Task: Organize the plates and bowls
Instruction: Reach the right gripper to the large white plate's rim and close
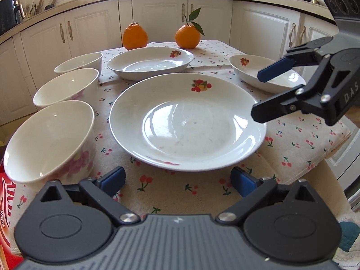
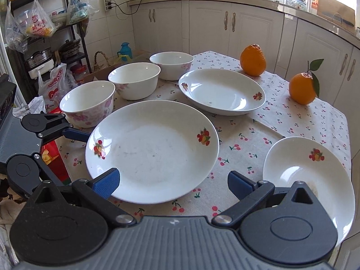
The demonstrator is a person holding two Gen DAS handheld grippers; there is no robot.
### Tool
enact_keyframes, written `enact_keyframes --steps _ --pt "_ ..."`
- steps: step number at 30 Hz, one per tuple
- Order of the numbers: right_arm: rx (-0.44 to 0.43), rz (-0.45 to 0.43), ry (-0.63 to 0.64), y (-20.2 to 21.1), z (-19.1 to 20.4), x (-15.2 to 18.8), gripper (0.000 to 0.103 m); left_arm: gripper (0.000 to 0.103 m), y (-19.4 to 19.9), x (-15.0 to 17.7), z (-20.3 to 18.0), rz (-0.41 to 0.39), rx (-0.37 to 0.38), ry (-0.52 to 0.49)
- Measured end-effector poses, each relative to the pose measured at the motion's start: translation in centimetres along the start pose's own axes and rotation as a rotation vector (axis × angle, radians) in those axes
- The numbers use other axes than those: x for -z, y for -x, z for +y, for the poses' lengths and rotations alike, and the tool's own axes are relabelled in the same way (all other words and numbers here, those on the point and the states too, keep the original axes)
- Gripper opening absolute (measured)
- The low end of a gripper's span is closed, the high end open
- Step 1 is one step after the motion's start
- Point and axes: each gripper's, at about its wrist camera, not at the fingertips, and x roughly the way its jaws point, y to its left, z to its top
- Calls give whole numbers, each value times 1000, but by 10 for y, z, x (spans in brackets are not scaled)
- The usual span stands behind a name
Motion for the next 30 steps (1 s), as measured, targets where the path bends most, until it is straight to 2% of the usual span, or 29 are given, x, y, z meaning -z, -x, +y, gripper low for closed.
enact_keyframes --steps 4,15,21,24,30 --pt "-8 34 34 -20 -9 -11 103 103 -2 0 -1 -8 0 -1" --pt "-112 128 111 -70 -31 -42 103 103 -3 -1 -3 -18 -18 14" --pt "-213 176 125 -89 -43 -58 103 103 -2 -1 -4 -20 -16 10" --pt "-262 192 101 -95 -49 -66 94 103 -3 -2 -4 -21 -9 4" --pt "-306 217 65 -106 -56 -72 89 102 -4 -4 -8 -23 8 -18"
